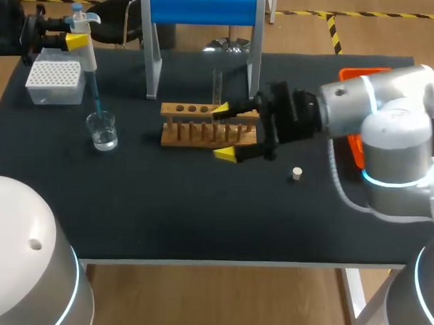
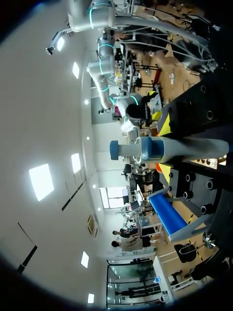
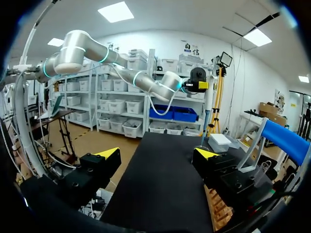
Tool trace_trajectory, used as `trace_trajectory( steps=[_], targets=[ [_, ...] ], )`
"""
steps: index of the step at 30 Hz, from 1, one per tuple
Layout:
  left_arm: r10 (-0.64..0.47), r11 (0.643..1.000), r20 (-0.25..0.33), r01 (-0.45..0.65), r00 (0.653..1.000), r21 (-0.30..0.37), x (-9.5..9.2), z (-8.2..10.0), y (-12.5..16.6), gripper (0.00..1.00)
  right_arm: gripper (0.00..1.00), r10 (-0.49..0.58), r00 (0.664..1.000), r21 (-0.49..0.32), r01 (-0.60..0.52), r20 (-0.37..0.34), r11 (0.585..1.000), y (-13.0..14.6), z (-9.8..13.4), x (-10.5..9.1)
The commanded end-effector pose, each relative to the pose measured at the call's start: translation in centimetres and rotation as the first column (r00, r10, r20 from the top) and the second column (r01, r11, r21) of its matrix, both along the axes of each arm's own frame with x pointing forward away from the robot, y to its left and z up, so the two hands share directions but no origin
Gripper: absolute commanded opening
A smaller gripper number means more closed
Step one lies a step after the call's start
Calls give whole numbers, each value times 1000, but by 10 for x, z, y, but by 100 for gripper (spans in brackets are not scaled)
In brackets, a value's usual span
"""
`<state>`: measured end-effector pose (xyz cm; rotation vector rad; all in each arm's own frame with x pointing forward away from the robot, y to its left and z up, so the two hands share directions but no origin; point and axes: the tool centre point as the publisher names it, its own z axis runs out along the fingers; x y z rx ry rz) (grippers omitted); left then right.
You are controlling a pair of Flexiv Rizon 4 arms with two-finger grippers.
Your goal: Invert the test tube, pick up the pipette, mount the tip to pipette, aspirate from beaker and dispense into the tube, eject the tip, return the pipette, and cap with the stopper.
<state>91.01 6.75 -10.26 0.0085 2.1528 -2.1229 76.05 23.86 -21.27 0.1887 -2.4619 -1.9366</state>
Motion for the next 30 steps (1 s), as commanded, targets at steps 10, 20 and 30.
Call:
trace_trajectory(
  steps=[10,20,30],
  targets=[
    [-4,1000,1,4,1000,-1,1,0,1,0,100,-183,983,-174,180,-1,968,101,-20,2],
    [-4,1000,1,4,1000,-1,1,0,1,0,100,-251,968,-185,246,1,951,136,-36,9],
    [-4,1000,1,4,1000,-1,1,0,1,0,100,-361,932,-161,360,26,919,145,-52,37]
  ],
)
